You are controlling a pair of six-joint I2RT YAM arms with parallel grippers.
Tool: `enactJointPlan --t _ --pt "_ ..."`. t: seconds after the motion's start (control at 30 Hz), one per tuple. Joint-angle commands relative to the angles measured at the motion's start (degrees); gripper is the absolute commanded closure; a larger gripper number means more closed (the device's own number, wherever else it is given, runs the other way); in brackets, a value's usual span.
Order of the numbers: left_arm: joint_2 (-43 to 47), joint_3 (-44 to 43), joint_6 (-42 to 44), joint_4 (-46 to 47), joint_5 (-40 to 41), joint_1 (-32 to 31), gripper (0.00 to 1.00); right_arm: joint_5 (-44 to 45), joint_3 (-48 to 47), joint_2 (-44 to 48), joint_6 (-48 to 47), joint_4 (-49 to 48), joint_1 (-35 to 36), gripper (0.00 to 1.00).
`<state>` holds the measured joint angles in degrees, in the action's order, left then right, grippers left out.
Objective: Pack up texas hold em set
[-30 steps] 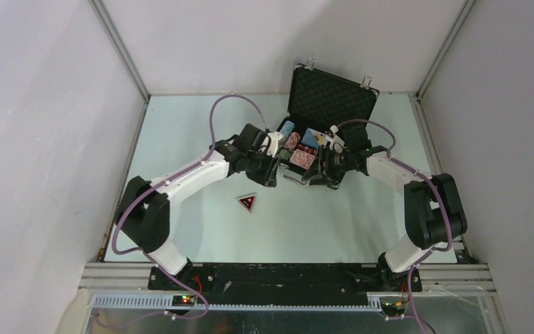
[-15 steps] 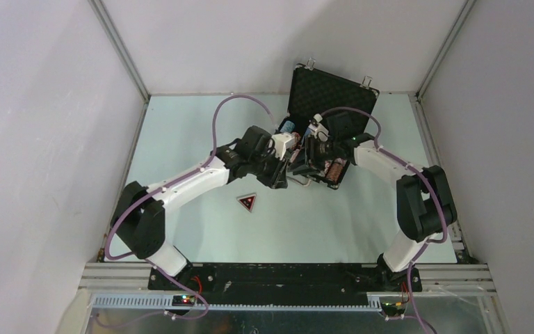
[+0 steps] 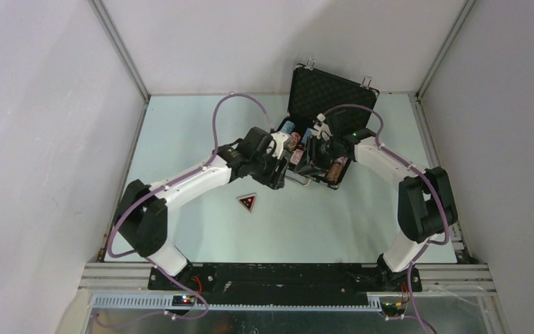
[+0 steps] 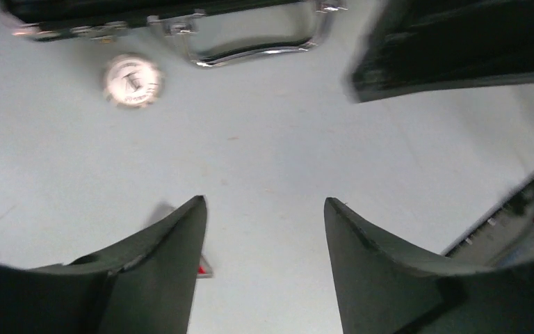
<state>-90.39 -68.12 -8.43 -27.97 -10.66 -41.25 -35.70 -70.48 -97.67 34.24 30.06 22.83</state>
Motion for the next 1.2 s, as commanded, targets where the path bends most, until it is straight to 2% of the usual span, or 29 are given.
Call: enactJointPlan --t 0.0,0.3,0.47,0.67,0.8,1.17 --pt "-4.22 -4.02 -4.62 -4.21 10.27 2.84 0.28 9.04 -2.30 6.28 -2.81 2.14 -1.67 0.61" --pt "-19.09 -15.07 -1.56 -8.88 19.15 4.25 0.17 12.41 -1.90 9.52 -4.11 3.78 -1.83 0.61" --pt "-25.83 -22.99 0.13 -11.03 17.28 5.32 0.20 13.77 -1.73 11.48 -4.98 4.61 -2.15 0.61" --pt "-31.22 -27.69 1.15 -11.73 16.00 6.88 0.23 14.13 -0.66 12.98 -5.06 4.75 -3.21 0.61" --pt "-32.98 -29.00 1.49 -13.22 15.31 7.06 0.26 14.09 -0.18 13.50 -4.95 4.73 -3.80 0.62" --pt "-32.46 -24.75 1.26 -11.24 11.12 7.02 0.27 13.74 0.52 13.21 -4.43 4.03 -4.07 0.62"
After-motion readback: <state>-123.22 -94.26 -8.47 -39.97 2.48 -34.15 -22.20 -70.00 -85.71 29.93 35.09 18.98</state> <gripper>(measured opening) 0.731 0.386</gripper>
